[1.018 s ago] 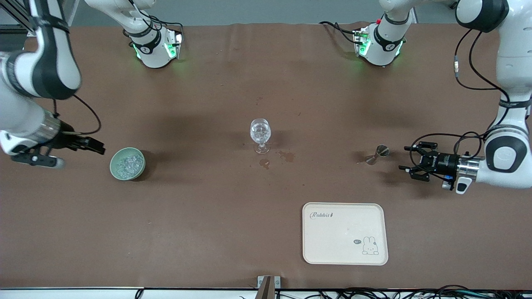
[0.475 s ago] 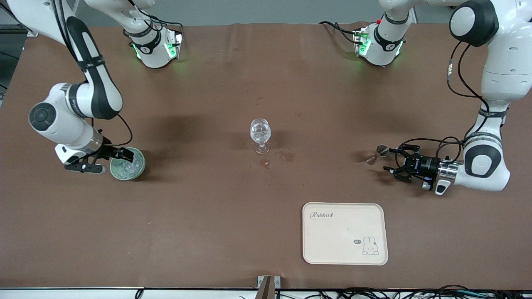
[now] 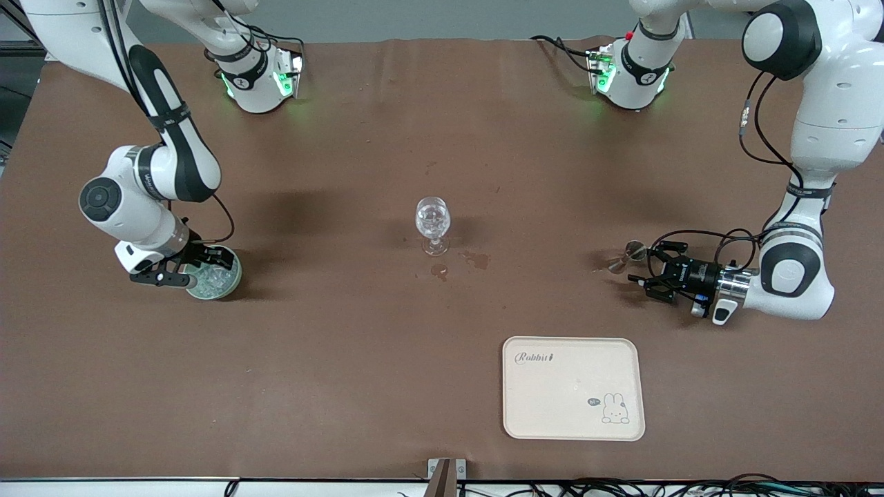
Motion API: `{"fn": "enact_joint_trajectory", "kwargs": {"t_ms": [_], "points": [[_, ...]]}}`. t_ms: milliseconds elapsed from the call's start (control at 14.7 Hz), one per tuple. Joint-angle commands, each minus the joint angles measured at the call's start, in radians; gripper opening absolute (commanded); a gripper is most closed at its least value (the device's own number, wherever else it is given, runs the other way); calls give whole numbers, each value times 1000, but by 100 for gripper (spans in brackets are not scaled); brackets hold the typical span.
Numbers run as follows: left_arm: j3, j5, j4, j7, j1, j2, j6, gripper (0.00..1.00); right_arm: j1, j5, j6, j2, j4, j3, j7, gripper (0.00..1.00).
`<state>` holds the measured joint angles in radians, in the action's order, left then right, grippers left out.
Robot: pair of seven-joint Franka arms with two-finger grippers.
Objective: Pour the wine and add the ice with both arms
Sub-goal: 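Grasp the jigger with the left gripper while the right gripper lowers into ice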
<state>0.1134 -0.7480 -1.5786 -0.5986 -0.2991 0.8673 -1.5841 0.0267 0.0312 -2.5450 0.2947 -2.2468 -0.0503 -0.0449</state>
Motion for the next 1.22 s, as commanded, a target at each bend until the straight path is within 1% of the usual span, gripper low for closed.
{"fn": "enact_joint_trajectory", "kwargs": {"t_ms": [0, 271, 475, 611, 950, 1154], "points": [[0, -36, -11, 22, 2, 4, -10, 70, 2, 1, -20, -3, -22, -2, 20, 56], [0, -43, -12, 39, 12, 10, -11, 70, -4, 1, -18, -5, -36, -3, 31, 53], [0, -62, -23, 62, 12, 18, -11, 69, -4, 1, -20, -3, -36, -3, 30, 53], [0, -68, -31, 62, 12, 18, -11, 67, -4, 1, -20, -2, -36, -3, 30, 52], [0, -68, -34, 62, 11, 15, -5, 57, -4, 1, -26, 9, -34, -3, 30, 48], [0, -68, -34, 62, 11, 10, 0, 50, -4, 1, -27, 11, -33, -3, 30, 47]]}}
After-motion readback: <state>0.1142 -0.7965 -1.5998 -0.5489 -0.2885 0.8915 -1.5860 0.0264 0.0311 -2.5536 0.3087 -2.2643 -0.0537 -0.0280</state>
